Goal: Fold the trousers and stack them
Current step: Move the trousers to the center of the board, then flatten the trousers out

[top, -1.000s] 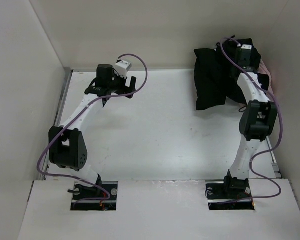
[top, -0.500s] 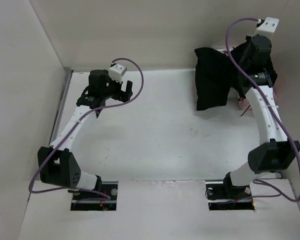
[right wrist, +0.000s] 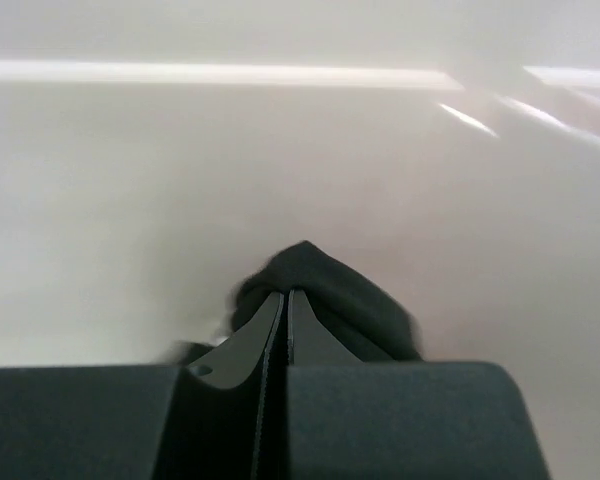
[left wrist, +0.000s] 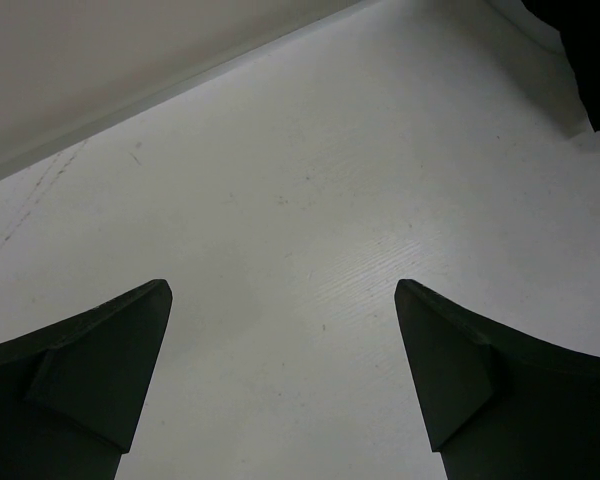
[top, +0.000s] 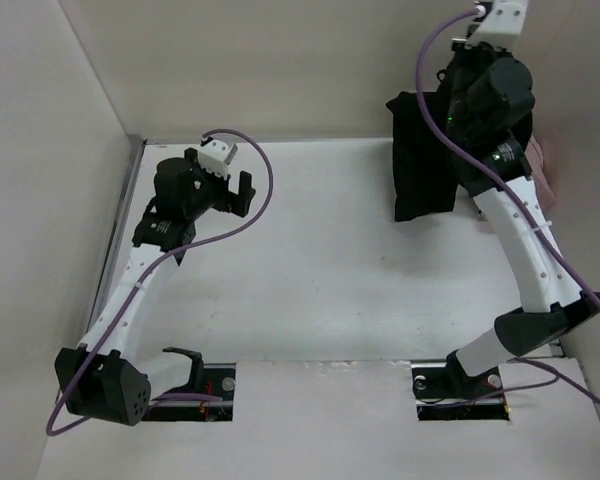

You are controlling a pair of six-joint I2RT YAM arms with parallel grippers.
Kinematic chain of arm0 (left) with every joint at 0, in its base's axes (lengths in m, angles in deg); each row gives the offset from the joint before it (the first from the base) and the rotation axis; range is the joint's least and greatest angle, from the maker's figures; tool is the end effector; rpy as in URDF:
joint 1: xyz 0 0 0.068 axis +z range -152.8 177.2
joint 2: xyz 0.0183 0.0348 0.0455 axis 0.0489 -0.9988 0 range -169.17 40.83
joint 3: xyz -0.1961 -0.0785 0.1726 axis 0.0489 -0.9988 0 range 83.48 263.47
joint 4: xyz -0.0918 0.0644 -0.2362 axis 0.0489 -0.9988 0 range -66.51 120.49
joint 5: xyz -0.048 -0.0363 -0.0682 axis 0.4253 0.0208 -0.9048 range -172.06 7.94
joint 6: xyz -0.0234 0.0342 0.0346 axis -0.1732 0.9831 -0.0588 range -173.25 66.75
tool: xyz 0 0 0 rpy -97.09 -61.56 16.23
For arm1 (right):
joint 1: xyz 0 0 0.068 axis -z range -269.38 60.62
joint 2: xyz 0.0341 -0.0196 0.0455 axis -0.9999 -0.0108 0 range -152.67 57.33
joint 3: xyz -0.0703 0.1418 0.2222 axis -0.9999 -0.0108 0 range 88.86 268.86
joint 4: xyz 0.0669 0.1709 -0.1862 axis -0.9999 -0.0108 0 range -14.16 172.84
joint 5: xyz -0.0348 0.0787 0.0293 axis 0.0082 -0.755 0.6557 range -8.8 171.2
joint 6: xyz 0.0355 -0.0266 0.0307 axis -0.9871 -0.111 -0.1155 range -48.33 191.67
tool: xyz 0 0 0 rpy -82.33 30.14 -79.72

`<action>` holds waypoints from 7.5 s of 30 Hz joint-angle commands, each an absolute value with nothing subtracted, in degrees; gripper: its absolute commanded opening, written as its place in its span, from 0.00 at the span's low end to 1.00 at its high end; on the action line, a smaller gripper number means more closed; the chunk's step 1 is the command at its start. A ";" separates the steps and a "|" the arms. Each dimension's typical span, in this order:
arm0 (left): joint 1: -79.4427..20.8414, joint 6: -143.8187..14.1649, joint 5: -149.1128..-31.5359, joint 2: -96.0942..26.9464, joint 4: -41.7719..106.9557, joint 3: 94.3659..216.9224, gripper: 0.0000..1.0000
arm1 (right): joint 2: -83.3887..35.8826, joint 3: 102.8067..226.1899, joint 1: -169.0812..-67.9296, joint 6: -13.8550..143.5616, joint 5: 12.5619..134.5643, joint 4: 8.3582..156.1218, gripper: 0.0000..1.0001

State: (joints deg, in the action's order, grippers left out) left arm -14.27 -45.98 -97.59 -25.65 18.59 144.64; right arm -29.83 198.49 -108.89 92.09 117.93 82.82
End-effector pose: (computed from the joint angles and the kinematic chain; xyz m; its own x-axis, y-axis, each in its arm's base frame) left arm 0.2605 -0.0626 0.3605 -0.2319 0.1714 -0.9575 0.4752 0.8788 0.0423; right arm 0.2947 0.0817 0.5654 0.2489 -0.2083 -0.9459 0.3630 0.9255 -0.1084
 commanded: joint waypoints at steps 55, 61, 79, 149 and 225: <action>1.82 -39.71 -87.51 -9.00 11.24 125.75 1.00 | -44.44 156.45 -145.41 25.62 80.33 77.56 0.90; 1.64 -39.62 -87.51 -8.65 9.48 126.28 1.00 | -43.05 156.28 -144.53 23.24 76.02 81.25 0.27; -32.17 -31.54 -91.30 -22.87 6.32 134.01 1.00 | 6.07 158.21 -115.98 35.19 88.93 53.76 0.00; 17.20 -16.92 -89.01 -49.59 -10.22 149.38 0.74 | 14.70 138.18 -93.91 40.03 76.81 55.32 0.07; 31.33 -7.10 -84.34 -36.87 18.27 187.98 0.03 | 7.58 188.80 -78.08 41.44 60.38 63.94 0.03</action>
State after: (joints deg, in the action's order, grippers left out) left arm 28.71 -5.83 -86.31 -36.22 14.52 187.77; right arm 6.26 187.17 -78.13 41.89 58.27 57.54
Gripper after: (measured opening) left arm 0.036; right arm 0.092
